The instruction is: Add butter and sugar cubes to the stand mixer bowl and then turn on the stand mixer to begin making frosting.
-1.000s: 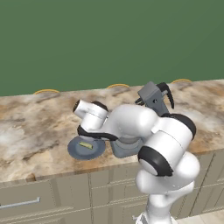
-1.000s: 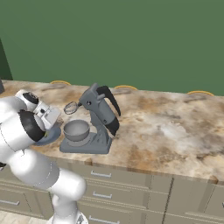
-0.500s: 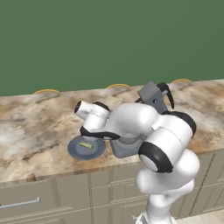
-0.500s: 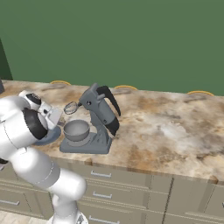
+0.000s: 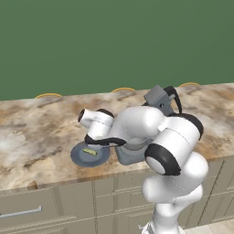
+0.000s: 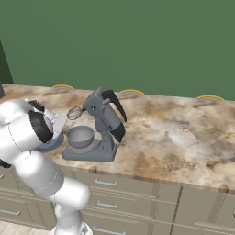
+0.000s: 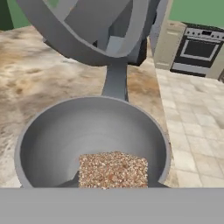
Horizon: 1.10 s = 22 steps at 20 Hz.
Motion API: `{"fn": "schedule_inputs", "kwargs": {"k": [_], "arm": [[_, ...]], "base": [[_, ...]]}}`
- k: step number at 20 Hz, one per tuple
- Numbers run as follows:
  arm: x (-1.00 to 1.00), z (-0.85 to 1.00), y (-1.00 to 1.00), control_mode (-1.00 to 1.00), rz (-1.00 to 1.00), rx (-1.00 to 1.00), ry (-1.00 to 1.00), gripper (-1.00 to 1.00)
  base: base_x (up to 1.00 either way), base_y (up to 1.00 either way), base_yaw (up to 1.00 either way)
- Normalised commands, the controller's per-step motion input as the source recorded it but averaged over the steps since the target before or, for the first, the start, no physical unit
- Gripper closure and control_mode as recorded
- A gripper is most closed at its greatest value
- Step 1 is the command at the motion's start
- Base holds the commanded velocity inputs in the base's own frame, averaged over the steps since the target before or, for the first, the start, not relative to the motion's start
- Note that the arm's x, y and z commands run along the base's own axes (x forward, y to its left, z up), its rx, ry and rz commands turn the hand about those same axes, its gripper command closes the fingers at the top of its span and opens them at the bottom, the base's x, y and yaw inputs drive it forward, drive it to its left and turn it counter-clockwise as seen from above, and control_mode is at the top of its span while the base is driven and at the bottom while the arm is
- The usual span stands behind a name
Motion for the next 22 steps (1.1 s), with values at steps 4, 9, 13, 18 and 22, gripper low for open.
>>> {"fn": "schedule_inputs", "kwargs": {"k": [4,9,13,18,22], "arm": [[0.0,-0.23,-0.05,-1.0,0.0,-0.11,-0.1,1.0],[0.07,-0.06,-0.04,-1.0,0.0,-0.04,-0.05,1.0],[0.23,0.0,-0.01,-1.0,0.0,0.0,0.0,1.0],[0.11,-0.01,-0.12,-1.0,0.0,0.0,0.0,1.0],[0.03,-0.07,-0.2,-1.0,-0.01,0.0,-0.01,1.0]], "base": [[0.0,0.0,0.0],[0.0,0.0,0.0],[0.0,0.0,0.0],[0.0,0.0,0.0],[0.0,0.0,0.0]]}}
